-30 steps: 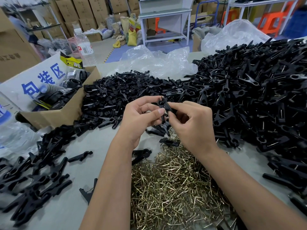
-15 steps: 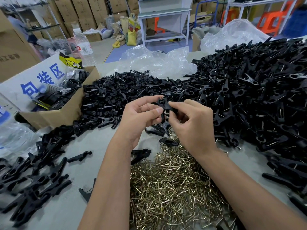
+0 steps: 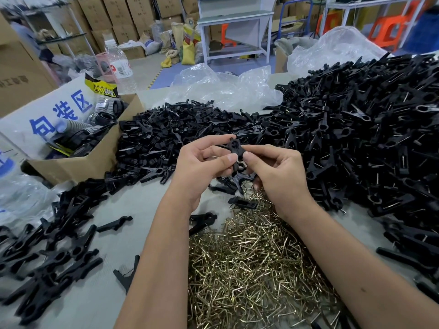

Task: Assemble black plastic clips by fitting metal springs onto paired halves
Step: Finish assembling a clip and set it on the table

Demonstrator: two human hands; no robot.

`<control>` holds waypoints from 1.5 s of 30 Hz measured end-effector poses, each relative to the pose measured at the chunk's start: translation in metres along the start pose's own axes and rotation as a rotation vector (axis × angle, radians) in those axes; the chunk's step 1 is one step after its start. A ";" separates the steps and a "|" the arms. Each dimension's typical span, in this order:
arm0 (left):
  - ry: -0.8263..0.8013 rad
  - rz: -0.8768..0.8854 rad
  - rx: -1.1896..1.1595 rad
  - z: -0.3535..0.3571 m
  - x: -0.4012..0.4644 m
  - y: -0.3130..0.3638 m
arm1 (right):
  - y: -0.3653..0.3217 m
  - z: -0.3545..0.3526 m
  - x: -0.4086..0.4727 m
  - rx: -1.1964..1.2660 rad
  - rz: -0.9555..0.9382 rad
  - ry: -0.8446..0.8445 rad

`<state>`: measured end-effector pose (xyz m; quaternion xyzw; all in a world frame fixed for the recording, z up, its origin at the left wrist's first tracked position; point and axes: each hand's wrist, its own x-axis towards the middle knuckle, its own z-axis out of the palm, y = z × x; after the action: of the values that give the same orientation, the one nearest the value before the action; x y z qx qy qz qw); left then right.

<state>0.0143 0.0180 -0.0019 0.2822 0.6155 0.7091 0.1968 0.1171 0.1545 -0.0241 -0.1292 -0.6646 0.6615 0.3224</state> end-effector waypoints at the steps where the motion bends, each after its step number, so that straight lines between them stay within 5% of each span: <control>1: -0.001 0.001 0.004 0.000 0.000 0.000 | -0.001 0.000 0.000 0.047 0.031 -0.003; 17: -0.205 -0.034 -0.090 -0.014 -0.009 0.010 | -0.013 -0.027 0.013 0.218 0.280 -0.453; 20: -0.189 -0.014 -0.063 -0.016 -0.008 0.011 | -0.014 -0.025 0.012 0.197 0.264 -0.411; 24: 0.039 0.014 -0.082 -0.026 -0.006 0.009 | -0.018 -0.018 0.009 -0.188 0.000 -0.297; 29: 0.393 0.018 -0.138 -0.042 -0.003 0.006 | -0.037 -0.004 -0.003 -0.696 -0.063 -0.876; 32: 0.449 0.015 -0.141 -0.041 -0.003 0.005 | -0.040 0.009 -0.010 -1.009 -0.068 -1.020; 45: 0.450 -0.018 -0.082 -0.035 -0.003 0.006 | -0.045 0.012 -0.011 -1.005 -0.033 -1.017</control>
<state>-0.0056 -0.0113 0.0010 0.1034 0.6169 0.7769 0.0723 0.1297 0.1345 0.0173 0.0725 -0.9589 0.2486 -0.1159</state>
